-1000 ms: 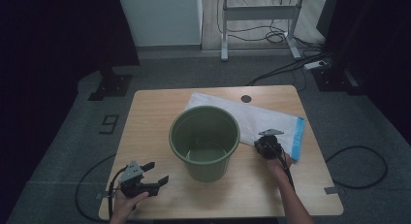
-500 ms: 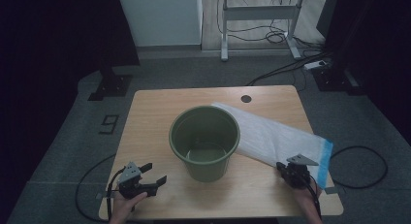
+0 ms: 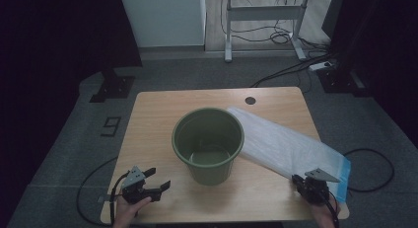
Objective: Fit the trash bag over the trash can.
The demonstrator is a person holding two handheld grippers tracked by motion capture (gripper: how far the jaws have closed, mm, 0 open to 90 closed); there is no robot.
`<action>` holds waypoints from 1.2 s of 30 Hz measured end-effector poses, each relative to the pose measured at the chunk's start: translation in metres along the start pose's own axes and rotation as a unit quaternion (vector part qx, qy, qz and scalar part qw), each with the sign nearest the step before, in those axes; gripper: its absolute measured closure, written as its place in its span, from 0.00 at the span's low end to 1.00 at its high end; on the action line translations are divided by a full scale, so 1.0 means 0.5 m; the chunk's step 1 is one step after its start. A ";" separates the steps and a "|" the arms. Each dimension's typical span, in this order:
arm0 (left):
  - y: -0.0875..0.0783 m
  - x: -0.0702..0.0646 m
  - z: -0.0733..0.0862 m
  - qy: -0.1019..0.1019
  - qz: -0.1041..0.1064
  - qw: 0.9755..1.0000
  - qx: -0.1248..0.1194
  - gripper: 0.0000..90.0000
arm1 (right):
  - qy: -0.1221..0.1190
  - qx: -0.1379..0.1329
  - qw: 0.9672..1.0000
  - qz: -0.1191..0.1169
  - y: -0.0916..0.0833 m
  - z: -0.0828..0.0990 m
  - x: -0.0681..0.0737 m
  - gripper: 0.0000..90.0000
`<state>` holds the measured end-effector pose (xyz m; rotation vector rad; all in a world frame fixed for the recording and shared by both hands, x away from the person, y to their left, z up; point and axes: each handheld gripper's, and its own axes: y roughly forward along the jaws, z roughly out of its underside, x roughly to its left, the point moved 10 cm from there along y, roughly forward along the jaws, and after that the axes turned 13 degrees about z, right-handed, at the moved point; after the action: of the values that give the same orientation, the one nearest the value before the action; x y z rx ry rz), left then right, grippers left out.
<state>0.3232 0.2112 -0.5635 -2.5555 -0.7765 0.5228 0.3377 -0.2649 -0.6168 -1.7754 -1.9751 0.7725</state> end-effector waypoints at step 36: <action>0.007 0.013 0.015 -0.023 0.001 1.000 0.009 0.21 | -0.088 0.007 0.995 -0.042 0.166 -0.159 0.254 0.30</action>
<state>0.3264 0.2146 -0.5730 -2.5365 -0.7830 0.5888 0.4338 -0.1229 -0.6168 -1.6550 -2.1353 0.9414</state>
